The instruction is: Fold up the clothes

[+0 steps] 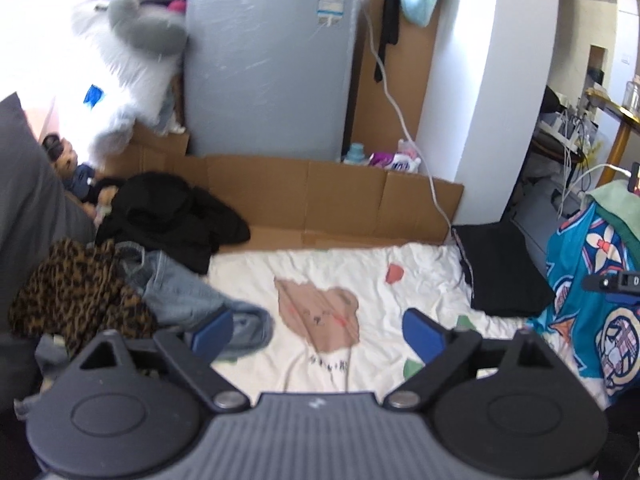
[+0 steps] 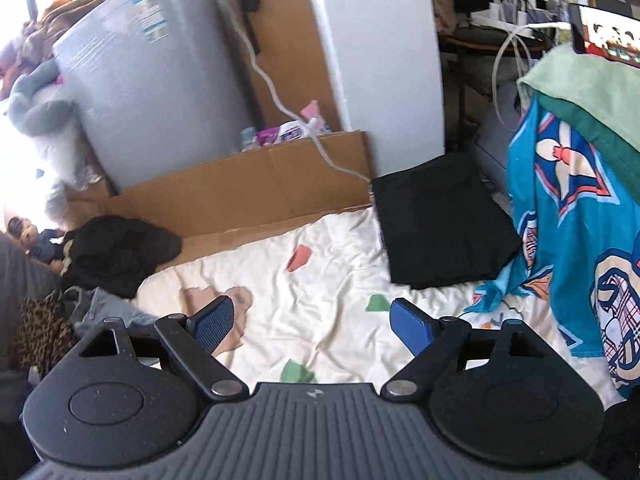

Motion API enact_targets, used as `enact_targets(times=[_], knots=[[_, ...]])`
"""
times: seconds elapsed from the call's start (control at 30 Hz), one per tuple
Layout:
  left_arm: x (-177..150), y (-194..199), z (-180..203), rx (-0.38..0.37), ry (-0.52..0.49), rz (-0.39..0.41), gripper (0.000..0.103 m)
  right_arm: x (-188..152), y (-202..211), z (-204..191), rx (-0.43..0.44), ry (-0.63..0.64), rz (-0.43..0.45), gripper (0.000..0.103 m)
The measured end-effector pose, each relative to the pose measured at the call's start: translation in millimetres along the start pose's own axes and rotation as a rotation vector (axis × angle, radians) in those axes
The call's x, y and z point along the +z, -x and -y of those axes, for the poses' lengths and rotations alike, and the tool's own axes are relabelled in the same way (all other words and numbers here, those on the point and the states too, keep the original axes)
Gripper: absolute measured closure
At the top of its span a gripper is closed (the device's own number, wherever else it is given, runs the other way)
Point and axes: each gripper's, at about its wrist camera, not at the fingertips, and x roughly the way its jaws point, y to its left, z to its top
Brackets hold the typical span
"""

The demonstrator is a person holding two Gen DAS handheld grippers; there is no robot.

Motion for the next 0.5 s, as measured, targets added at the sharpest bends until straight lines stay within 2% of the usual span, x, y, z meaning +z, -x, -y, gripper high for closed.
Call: enact_targets(times=[0.23,0.33,0.5], knots=[[-23,30,-29,0.026,0.038,-0.01,0.01,-20,29,-24,-0.006,0.026,0.011,0.014],[-31,41,-38,0.078,0.036,0.003,0.01,-27,37,-31,-0.014,0.037,0.011,0.014],[-39,46,-47,0.068,0.087,-0.064,0.01,-36,44,-42,-0.011,0.066,0.013,0.014]])
